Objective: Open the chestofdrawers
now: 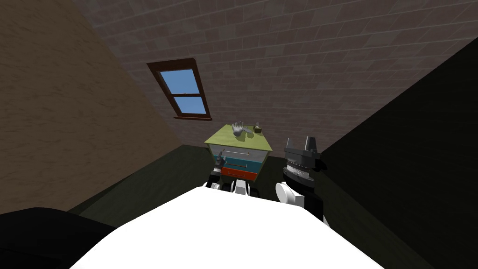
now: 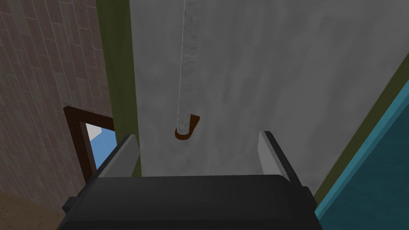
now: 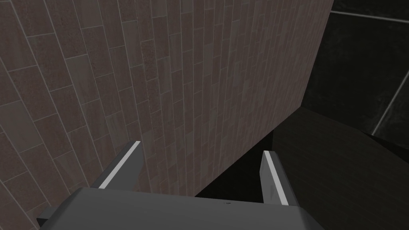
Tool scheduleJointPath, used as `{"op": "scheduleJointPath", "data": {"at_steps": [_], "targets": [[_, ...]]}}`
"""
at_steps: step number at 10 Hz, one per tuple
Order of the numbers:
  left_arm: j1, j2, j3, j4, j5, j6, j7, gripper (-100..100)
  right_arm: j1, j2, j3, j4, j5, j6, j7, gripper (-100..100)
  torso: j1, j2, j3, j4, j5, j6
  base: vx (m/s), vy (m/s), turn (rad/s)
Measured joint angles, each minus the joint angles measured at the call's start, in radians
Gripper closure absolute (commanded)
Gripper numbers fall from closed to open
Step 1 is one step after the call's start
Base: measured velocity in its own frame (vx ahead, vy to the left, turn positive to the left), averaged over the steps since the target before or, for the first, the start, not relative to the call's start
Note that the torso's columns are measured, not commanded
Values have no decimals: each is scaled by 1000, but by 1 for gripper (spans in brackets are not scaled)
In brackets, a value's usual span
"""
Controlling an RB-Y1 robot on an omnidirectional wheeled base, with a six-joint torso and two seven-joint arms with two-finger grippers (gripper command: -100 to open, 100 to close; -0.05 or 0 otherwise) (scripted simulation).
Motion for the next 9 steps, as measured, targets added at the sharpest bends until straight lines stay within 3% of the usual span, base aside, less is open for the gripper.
{"op": "scheduleJointPath", "data": {"at_steps": [4,5,7,8,9], "targets": [[-9,-3,3,-36,1,44,-2,-100,0,0,0,0,0,0,0,0,0,-2,-1,-1,0,0,44,-1,0],[-10,-3,3,-38,1,47,-2,100,0,0,0,0,0,0,0,0,0,0,0,0,0,0,-32,5,0],[-7,-3,2,-24,0,9,-1,100,0,0,0,0,0,0,0,0,2,-1,1,-5,4,2,-39,4,10],[-7,-3,2,-23,0,5,-1,-100,0,0,0,0,0,0,0,0,2,-6,-3,-4,2,1,-17,-4,-1],[-7,17,2,-25,1,7,-1,-100,0,0,0,0,0,0,0,0,1,-6,-3,-3,1,0,-8,-4,3]]}}
